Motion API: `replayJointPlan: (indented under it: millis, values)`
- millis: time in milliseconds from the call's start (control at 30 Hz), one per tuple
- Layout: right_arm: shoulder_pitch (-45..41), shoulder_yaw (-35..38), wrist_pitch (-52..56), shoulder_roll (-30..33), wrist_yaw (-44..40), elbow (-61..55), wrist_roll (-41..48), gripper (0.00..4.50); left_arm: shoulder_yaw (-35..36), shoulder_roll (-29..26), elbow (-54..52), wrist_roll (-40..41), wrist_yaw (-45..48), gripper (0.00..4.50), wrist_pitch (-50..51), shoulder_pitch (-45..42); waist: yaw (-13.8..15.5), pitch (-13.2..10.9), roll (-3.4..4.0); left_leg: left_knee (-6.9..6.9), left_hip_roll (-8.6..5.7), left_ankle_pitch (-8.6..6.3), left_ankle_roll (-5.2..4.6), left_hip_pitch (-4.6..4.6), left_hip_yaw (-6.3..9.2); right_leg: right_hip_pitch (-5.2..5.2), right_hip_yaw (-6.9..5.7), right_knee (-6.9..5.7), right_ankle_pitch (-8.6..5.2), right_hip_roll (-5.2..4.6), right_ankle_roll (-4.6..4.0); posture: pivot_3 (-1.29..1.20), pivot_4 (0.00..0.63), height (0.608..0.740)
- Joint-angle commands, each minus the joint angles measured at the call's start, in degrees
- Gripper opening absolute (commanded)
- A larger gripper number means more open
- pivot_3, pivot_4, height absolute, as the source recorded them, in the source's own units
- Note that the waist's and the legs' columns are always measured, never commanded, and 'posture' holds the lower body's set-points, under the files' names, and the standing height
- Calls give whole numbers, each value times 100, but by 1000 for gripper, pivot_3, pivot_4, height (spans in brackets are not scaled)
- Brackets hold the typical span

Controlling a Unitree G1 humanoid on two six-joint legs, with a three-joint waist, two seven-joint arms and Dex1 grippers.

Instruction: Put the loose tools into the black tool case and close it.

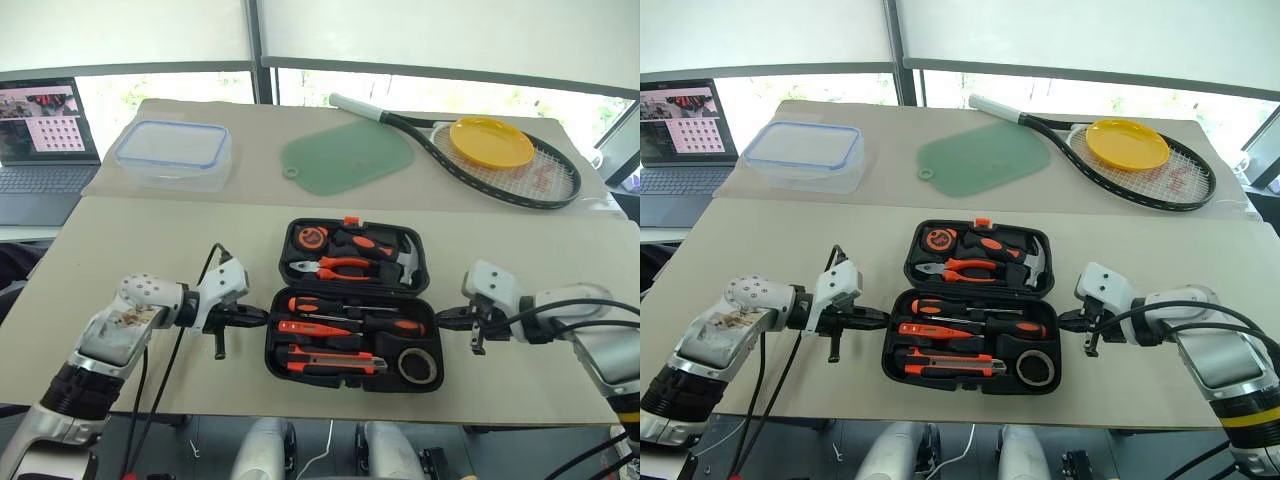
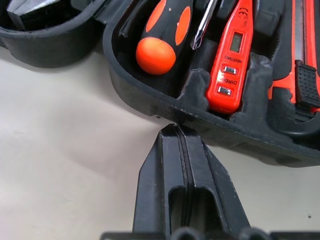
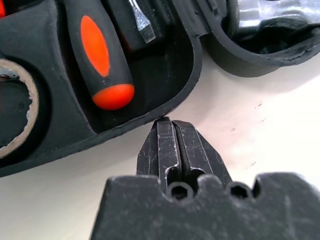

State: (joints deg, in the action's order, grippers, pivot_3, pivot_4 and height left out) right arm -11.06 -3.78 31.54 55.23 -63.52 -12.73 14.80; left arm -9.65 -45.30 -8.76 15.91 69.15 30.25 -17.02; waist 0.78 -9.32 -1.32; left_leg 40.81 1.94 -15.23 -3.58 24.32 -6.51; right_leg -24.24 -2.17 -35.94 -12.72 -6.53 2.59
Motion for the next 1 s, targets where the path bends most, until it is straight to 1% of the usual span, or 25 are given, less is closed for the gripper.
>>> replayJointPlan:
  millis: [33,67,200,233,300,333,400,467,500,533,600,733,833,900,933,967,1000]
  values:
    - [-16,389,55,97,200,-15,28,585,261,-182,-59,-17,-327,533,362,30,0,0,0,0,1,1,1,-1,2,1,-2,-1,0,1,0,0,150,738]
    - [-34,464,136,116,239,53,49,811,333,-241,23,-10,-380,738,463,10,-2,0,0,1,-1,1,1,-1,1,0,-1,-3,0,0,0,0,150,738]
    - [-260,782,574,130,283,408,295,2197,693,-416,447,372,-406,2172,1361,-376,-9,0,0,0,1,4,6,-10,1,2,-1,-13,2,2,-4,0,150,738]
    - [-458,854,795,49,366,583,383,2487,772,-371,617,528,-466,2486,1762,-628,-12,0,0,0,1,5,7,-11,1,1,-1,-14,2,3,-5,0,150,738]
    - [-809,915,1148,-86,524,878,497,3252,857,-271,885,761,-580,3218,2420,-1049,-17,-1,-1,2,1,11,13,-12,3,1,-1,-17,6,9,-11,0,150,738]
    - [-1099,925,1355,-213,694,1135,503,3526,928,-120,1118,891,-728,3539,2906,-1383,-17,-1,-1,1,1,13,14,-11,4,0,-1,-16,7,10,-12,0,150,738]
    - [-1802,872,1953,-560,937,1743,625,3526,1166,472,1789,1124,-1175,3539,3813,-2249,-2,-1,-2,3,-2,14,15,-13,6,6,-2,-17,7,10,-11,0,150,738]
    - [-2223,815,2327,-806,1038,2128,706,3526,1322,908,2220,1180,-1516,3539,4198,-2763,11,-2,-4,7,-10,27,11,-4,10,8,-6,-15,13,10,-3,0,150,738]
    - [-2328,780,2415,-868,1060,2217,705,3526,1338,1013,2314,1170,-1612,3539,4274,-2881,5,-1,-4,10,-16,45,38,2,12,7,-6,-14,14,9,-2,0,150,738]
    - [-2441,727,2498,-951,1085,2307,710,3526,1328,1141,2418,1158,-1720,3539,4304,-2991,-8,-1,-3,7,-17,49,46,1,12,9,-5,-12,14,8,-1,0,150,738]
    - [-2644,637,2612,-1110,1162,2479,711,3526,1200,1296,2560,1094,-1862,3539,4204,-3106,-30,-1,-3,-4,-17,50,48,2,9,8,-3,-19,13,9,1,0,150,738]
    - [-2833,470,2559,-1273,1268,2712,606,3526,1052,1436,2767,1033,-2026,3539,4013,-3160,-106,-1,-3,-14,-17,49,51,20,5,-9,-1,-13,11,9,3,0,150,738]
    - [-2869,396,2559,-1310,1281,2748,593,3569,1009,1477,2849,1027,-2136,2764,4003,-3169,-132,-1,-3,-13,-16,50,51,22,5,-9,-2,-13,11,9,4,0,150,738]
    - [-2882,376,2593,-1350,1287,2711,621,3569,976,1473,2833,1054,-2149,1983,4020,-3152,-145,-1,-3,-12,-15,50,51,21,5,-8,-2,-13,11,9,4,0,150,738]
    - [-2888,374,2617,-1370,1289,2687,641,3569,970,1472,2822,1078,-2151,1801,4041,-3146,-146,-1,-3,-12,-14,49,51,21,5,-7,-2,-14,11,8,4,0,150,738]
    - [-2893,375,2640,-1389,1286,2664,663,3569,954,1471,2805,1089,-2144,1314,4034,-3139,-146,-1,-3,-12,-13,49,51,20,6,-7,-2,-15,11,8,4,0,150,738]
    - [-2890,369,2655,-1396,1270,2628,682,3569,938,1472,2793,1094,-2145,972,4025,-3135,-142,-1,-2,-12,-12,49,51,20,6,-7,-2,-15,11,7,3,0,150,738]
